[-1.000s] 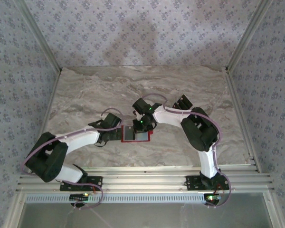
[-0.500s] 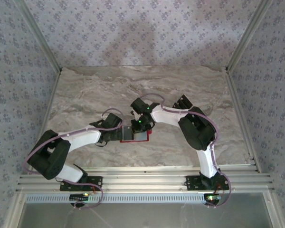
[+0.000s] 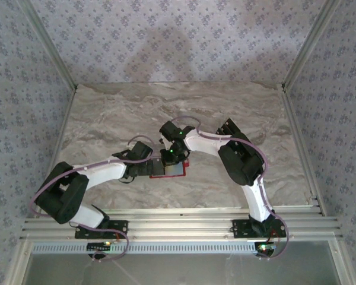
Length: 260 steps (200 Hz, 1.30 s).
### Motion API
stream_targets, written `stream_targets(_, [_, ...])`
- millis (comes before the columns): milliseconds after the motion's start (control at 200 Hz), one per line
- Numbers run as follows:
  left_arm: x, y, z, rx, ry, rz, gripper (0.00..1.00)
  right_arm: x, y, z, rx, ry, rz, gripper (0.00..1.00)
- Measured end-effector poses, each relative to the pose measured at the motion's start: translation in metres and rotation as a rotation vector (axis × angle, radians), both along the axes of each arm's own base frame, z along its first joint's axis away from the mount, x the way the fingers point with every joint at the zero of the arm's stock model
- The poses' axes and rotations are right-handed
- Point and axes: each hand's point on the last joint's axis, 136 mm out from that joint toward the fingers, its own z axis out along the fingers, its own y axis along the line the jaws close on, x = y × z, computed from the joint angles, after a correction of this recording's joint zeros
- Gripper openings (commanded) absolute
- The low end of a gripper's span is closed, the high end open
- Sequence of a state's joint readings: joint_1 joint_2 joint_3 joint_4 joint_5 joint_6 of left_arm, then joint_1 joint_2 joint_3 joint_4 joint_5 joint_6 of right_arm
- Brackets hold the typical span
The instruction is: Put the credit cards into the card holder
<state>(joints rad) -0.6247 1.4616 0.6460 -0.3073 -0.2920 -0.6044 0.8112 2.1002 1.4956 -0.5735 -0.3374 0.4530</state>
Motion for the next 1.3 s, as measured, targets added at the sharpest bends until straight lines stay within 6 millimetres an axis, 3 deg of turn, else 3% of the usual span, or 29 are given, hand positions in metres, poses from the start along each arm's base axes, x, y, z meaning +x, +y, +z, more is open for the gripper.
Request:
stream_targets(360, [-0.002, 0.003, 0.004, 0.002, -0.003, 0.014, 0.97, -0.003, 0.001, 0.001, 0.006, 0.021, 0.013, 0.11])
stream_targets(525, [-0.005, 0.007, 0.017, -0.007, -0.019, 0.023, 0.97, -0.009, -0.014, 0.022, 0.035, 0.004, -0.001, 0.14])
stream_targets(695, [-0.001, 0.006, 0.039, -0.033, -0.059, 0.028, 0.97, 0.006, -0.030, 0.048, 0.093, -0.057, -0.052, 0.14])
stream_targets(795, [0.007, 0.000, 0.050, -0.049, -0.083, 0.021, 0.97, 0.011, -0.037, 0.039, 0.093, -0.059, -0.078, 0.13])
stream_targets(944, [0.015, -0.012, 0.055, -0.075, -0.095, -0.009, 0.97, 0.003, -0.043, 0.014, 0.067, -0.026, -0.090, 0.13])
stream_targets(1069, [0.014, -0.027, 0.048, -0.091, -0.078, -0.058, 0.97, -0.001, -0.045, -0.001, 0.052, -0.004, -0.099, 0.13])
stream_targets(1299, [0.009, -0.042, 0.028, -0.082, -0.028, -0.111, 0.97, 0.003, -0.044, 0.000, 0.070, -0.019, -0.107, 0.15])
